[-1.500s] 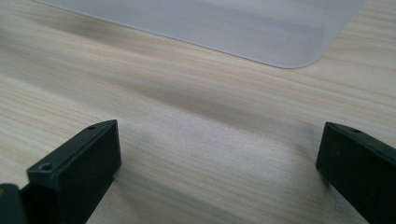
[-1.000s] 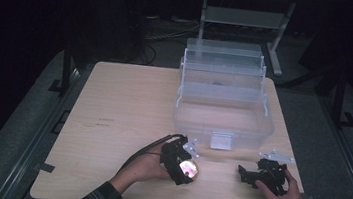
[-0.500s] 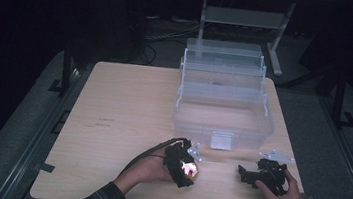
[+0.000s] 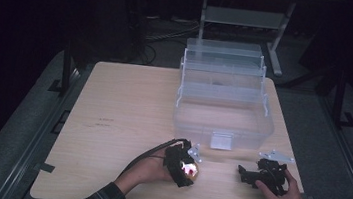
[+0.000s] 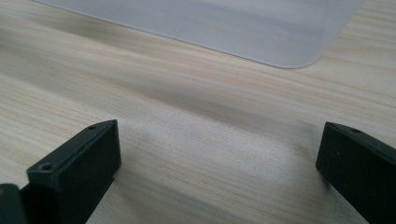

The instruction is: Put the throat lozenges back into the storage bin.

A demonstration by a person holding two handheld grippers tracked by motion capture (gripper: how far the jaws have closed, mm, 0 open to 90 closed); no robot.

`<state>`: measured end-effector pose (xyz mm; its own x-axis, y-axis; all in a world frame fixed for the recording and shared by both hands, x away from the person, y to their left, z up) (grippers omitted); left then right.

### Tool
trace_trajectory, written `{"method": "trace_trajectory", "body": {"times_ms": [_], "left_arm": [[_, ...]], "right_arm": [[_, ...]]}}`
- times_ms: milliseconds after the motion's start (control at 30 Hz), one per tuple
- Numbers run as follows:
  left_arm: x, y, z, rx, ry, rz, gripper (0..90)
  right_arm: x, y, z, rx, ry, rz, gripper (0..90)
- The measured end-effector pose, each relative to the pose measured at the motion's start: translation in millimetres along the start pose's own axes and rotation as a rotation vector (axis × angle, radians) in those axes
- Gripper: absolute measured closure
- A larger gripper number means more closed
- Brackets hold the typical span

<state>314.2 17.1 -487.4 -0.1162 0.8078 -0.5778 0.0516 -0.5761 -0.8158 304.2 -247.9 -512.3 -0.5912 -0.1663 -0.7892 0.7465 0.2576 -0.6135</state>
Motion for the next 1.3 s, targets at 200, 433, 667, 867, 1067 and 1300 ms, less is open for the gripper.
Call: {"method": "trace_trajectory", "body": {"times_ms": [200,433,667,867,1067,1300], "left_arm": [[0.0,-0.4,0.5,0.005,0.000,0.000,19.5],[0.2,-1.2,1.5,0.012,0.003,-0.006,19.6],[-0.3,-4.2,2.5,0.016,-0.001,0.001,19.6],[-1.3,-9.0,3.4,0.023,-0.007,0.008,19.6],[-3.1,-15.6,4.0,0.027,-0.012,0.018,19.6],[-3.5,-23.8,2.8,0.021,-0.025,0.030,19.6]], "right_arm": [[0.0,0.0,0.0,0.000,0.000,0.000,0.0],[0.0,0.0,0.0,0.000,0.000,0.000,0.0],[0.0,0.0,0.0,0.000,0.000,0.000,0.0],[0.0,0.0,0.0,0.000,0.000,0.000,0.0],[0.0,0.0,0.0,0.000,0.000,0.000,0.0],[0.0,0.0,0.0,0.000,0.000,0.000,0.0]]}}
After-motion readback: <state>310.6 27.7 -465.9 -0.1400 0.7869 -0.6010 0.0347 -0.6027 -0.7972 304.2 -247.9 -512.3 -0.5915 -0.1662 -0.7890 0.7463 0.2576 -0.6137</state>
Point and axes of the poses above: each handheld gripper's, and its own axes: y roughly forward along the jaws, x roughly out of its underside, z roughly to its right, the point moved 4 cm from there along y, roughly forward along the jaws, and after that the axes turned 8 degrees about z, right-handed, at the moved point
